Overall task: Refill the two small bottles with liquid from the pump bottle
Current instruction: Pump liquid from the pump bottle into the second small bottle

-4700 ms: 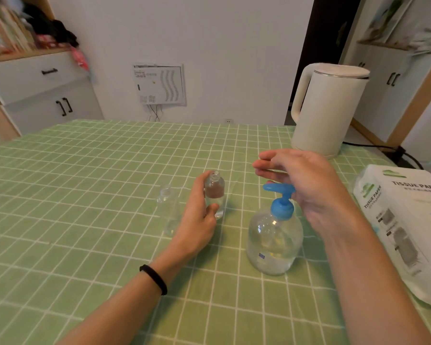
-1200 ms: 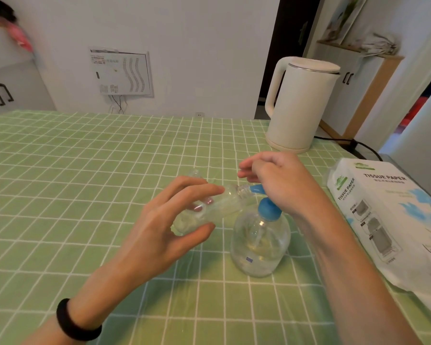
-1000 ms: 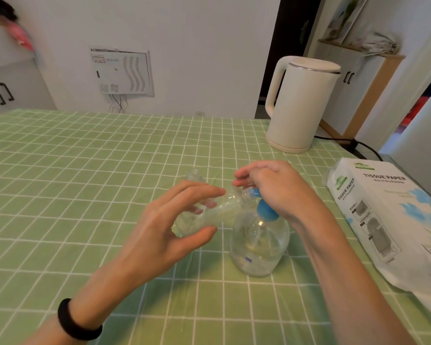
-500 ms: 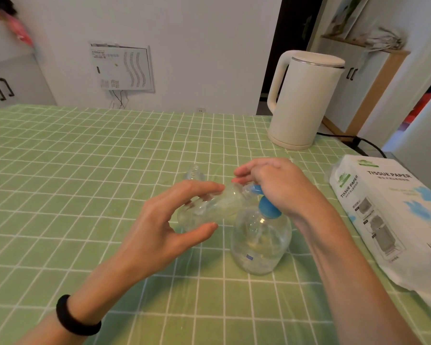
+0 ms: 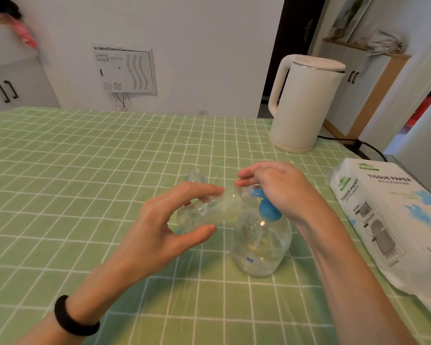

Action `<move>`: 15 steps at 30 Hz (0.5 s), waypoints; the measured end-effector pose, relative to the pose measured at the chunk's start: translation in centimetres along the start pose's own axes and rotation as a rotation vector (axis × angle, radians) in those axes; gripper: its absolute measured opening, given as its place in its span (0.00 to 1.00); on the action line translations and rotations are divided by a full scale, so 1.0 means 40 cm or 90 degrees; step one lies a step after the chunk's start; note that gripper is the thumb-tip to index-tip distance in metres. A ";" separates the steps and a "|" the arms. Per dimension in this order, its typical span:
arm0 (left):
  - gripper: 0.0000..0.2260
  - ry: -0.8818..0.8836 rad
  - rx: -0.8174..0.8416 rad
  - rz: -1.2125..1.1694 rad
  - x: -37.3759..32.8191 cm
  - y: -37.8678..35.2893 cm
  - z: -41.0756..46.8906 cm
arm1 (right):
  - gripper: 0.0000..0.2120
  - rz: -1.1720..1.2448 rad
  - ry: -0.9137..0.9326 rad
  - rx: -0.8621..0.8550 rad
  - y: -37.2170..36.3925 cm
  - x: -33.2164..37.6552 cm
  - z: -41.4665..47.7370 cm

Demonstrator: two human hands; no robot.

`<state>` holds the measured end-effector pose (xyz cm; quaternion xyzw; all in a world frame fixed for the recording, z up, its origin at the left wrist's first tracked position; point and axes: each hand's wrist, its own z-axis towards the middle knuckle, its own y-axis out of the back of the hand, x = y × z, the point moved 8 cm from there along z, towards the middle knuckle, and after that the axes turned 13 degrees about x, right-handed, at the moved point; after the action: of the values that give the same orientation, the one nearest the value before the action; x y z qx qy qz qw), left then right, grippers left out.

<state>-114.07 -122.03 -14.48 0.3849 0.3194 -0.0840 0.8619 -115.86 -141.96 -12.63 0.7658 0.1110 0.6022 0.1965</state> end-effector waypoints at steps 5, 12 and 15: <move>0.22 -0.007 0.000 -0.001 -0.001 -0.003 -0.001 | 0.15 -0.010 0.020 -0.034 0.018 0.013 -0.001; 0.23 -0.004 -0.001 0.000 -0.001 0.005 0.002 | 0.16 -0.011 0.021 -0.010 0.002 0.015 0.003; 0.21 0.006 0.001 -0.003 -0.002 0.005 0.001 | 0.16 -0.003 0.001 0.003 -0.007 0.003 0.000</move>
<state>-114.02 -121.94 -14.29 0.3850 0.3240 -0.0843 0.8600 -115.80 -141.68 -12.63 0.7655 0.1143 0.6022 0.1958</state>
